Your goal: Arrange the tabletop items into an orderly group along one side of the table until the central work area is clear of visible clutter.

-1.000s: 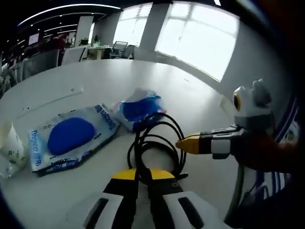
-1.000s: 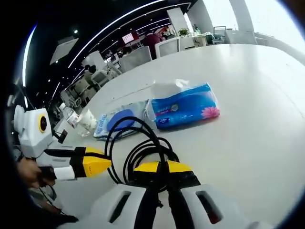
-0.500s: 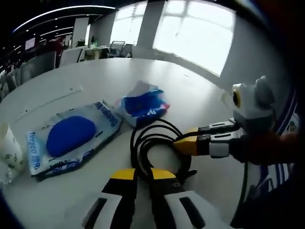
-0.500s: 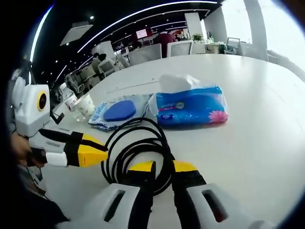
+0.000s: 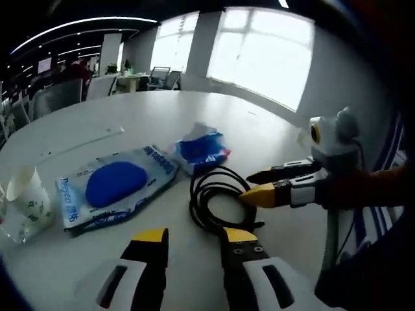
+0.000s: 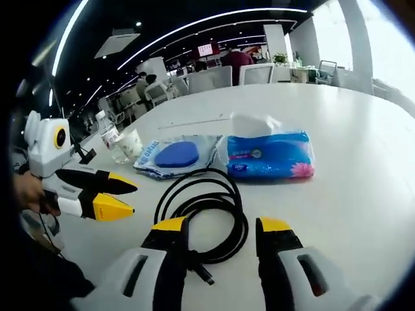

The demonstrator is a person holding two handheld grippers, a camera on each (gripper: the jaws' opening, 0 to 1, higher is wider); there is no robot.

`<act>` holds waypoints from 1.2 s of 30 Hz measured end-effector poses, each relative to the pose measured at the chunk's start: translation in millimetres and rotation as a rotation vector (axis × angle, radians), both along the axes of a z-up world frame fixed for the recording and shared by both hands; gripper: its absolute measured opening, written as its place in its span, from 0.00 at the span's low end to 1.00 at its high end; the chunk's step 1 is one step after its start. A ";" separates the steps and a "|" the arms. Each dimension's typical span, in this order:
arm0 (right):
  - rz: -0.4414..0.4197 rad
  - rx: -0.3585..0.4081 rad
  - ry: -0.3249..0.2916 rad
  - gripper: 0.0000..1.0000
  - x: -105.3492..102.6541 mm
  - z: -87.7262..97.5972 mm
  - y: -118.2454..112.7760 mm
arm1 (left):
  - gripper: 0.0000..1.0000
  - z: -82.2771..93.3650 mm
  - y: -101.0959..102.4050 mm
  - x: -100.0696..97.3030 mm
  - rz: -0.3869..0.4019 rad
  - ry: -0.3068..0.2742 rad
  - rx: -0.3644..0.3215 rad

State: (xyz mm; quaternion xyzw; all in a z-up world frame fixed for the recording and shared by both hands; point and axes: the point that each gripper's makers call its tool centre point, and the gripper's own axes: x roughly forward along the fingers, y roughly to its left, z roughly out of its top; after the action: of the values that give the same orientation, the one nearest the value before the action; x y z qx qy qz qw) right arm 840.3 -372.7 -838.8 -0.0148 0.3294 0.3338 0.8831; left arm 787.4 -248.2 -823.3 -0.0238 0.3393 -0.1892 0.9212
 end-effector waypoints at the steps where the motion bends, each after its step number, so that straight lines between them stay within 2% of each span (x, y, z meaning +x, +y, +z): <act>1: 0.000 0.001 -0.001 0.40 -0.9 2.6 0.1 | 0.32 3.1 6.9 -2.6 0.019 -0.008 -0.001; 3: 0.006 0.007 -0.006 0.44 -2.8 7.5 1.0 | 0.33 4.5 20.6 -7.4 0.044 -0.017 0.002; 8: 0.025 -0.002 -0.030 0.50 -4.5 18.6 0.0 | 0.39 20.3 44.8 -17.9 0.118 -0.044 -0.012; 12: 0.026 0.009 -0.040 0.56 -10.3 35.1 -1.2 | 0.42 30.5 65.8 -26.7 0.144 -0.071 -0.016; 14: 0.032 0.005 -0.051 0.58 -10.4 37.3 -3.6 | 0.45 36.9 73.5 -30.8 0.155 -0.089 -0.009; 20: 0.039 0.006 -0.059 0.67 -13.5 45.3 -12.3 | 0.51 46.9 100.9 -50.9 0.179 -0.092 0.013; 23: 0.036 0.008 -0.061 0.71 -14.8 48.2 -14.6 | 0.56 52.4 114.7 -61.1 0.205 -0.087 0.019; 27: 0.039 0.014 -0.062 0.76 -19.4 54.0 -14.5 | 0.58 60.9 134.1 -72.7 0.242 -0.095 0.017; 32: 0.061 0.007 -0.085 0.84 -22.7 63.7 -15.9 | 0.62 75.9 147.6 -84.4 0.271 -0.115 0.012; 36: 0.052 0.024 -0.075 0.90 -24.9 72.7 -16.3 | 0.64 77.4 154.1 -92.4 0.279 -0.111 0.024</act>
State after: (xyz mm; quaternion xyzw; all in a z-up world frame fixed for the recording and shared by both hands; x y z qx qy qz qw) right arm 815.4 -389.0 -766.1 -0.0252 0.2915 0.3599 0.8859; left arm 695.0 -94.1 -745.9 -0.0494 0.2836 -0.0562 0.9560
